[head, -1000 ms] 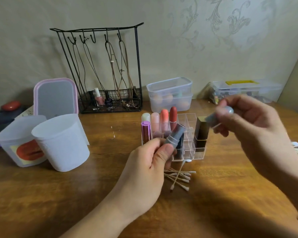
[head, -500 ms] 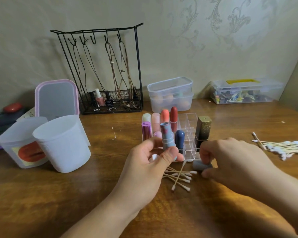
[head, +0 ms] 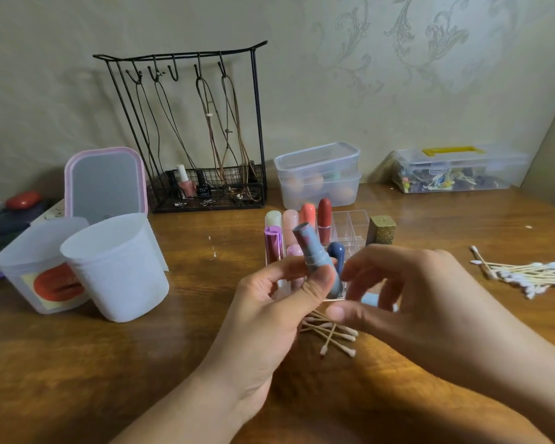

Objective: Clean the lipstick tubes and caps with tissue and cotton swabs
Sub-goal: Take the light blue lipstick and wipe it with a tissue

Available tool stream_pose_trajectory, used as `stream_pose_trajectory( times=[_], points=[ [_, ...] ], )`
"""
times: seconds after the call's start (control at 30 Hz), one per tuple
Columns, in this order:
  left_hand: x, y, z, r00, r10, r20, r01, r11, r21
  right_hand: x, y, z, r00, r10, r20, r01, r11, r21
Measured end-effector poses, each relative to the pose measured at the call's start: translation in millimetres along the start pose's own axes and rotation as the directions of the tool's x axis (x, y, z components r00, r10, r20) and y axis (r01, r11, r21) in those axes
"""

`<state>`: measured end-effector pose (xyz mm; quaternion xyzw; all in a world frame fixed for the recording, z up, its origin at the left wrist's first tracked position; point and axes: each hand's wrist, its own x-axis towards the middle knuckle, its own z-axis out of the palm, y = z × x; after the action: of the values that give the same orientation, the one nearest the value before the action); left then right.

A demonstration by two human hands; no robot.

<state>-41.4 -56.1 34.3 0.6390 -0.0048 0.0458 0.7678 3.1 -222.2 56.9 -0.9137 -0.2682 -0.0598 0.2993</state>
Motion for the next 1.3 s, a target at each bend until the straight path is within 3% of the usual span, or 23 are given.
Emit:
stream_pose_trajectory(
  times=[0.1, 0.27, 0.37, 0.47, 0.6, 0.73, 0.83, 0.93, 1.03, 1.1, 1.2, 1.3],
  points=[
    [-0.5, -0.9, 1.7, 1.000, 0.017, -0.018, -0.018, 1.000, -0.014, -1.8, -0.9, 12.9, 0.995, -0.066, -0.070, 0.083, 0.957, 0.277],
    [0.4, -1.2, 0.2, 0.997, 0.002, 0.076, -0.004, 1.000, 0.023, 3.6, 4.2, 24.9, 0.993, -0.113, 0.036, 0.079, 0.856, 0.512],
    [4.2, -5.6, 0.0, 0.987, -0.025, 0.161, 0.053, 0.983, -0.176, 5.6, 8.8, 28.6, 0.998, -0.052, 0.034, 0.011, 0.687, 0.726],
    [6.1, -9.1, -3.6, 0.982, -0.046, 0.185, 0.104, 0.942, -0.320, 3.7, 8.0, 30.7, 0.997, -0.077, 0.000, 0.040, 0.514, 0.857],
    [5.9, -12.5, -2.2, 0.995, -0.003, 0.098, 0.015, 0.992, -0.125, 3.1, 5.9, 34.5, 0.983, -0.179, -0.036, 0.106, 0.399, 0.911],
    [9.6, -14.9, -4.9, 0.993, 0.102, 0.060, -0.109, 0.986, 0.126, 6.8, 11.9, 36.2, 0.988, -0.142, -0.052, 0.111, 0.445, 0.889],
    [9.7, -8.5, -7.2, 0.981, 0.181, 0.076, -0.195, 0.947, 0.255, 10.2, 19.4, 34.1, 0.991, -0.098, -0.092, 0.131, 0.552, 0.823],
    [7.6, -4.3, -5.8, 0.982, 0.162, 0.098, -0.183, 0.949, 0.258, 11.2, 21.2, 31.8, 0.980, -0.109, -0.167, 0.197, 0.644, 0.739],
    [10.2, -8.6, -9.9, 0.990, 0.138, 0.019, -0.137, 0.949, 0.285, 4.7, 15.6, 28.5, 0.948, -0.224, -0.225, 0.316, 0.593, 0.741],
    [11.5, -11.2, -11.4, 0.986, 0.168, 0.024, -0.166, 0.929, 0.330, 0.8, 13.5, 29.4, 0.936, -0.296, -0.192, 0.341, 0.618, 0.709],
    [11.0, -10.5, -8.9, 0.987, 0.158, 0.028, -0.158, 0.935, 0.317, 2.7, 16.2, 34.1, 0.953, -0.240, -0.183, 0.301, 0.705, 0.643],
    [12.2, -11.5, -9.4, 0.991, 0.131, -0.007, -0.123, 0.952, 0.282, 6.6, 17.9, 33.8, 0.956, -0.194, -0.219, 0.292, 0.694, 0.658]
  ],
)
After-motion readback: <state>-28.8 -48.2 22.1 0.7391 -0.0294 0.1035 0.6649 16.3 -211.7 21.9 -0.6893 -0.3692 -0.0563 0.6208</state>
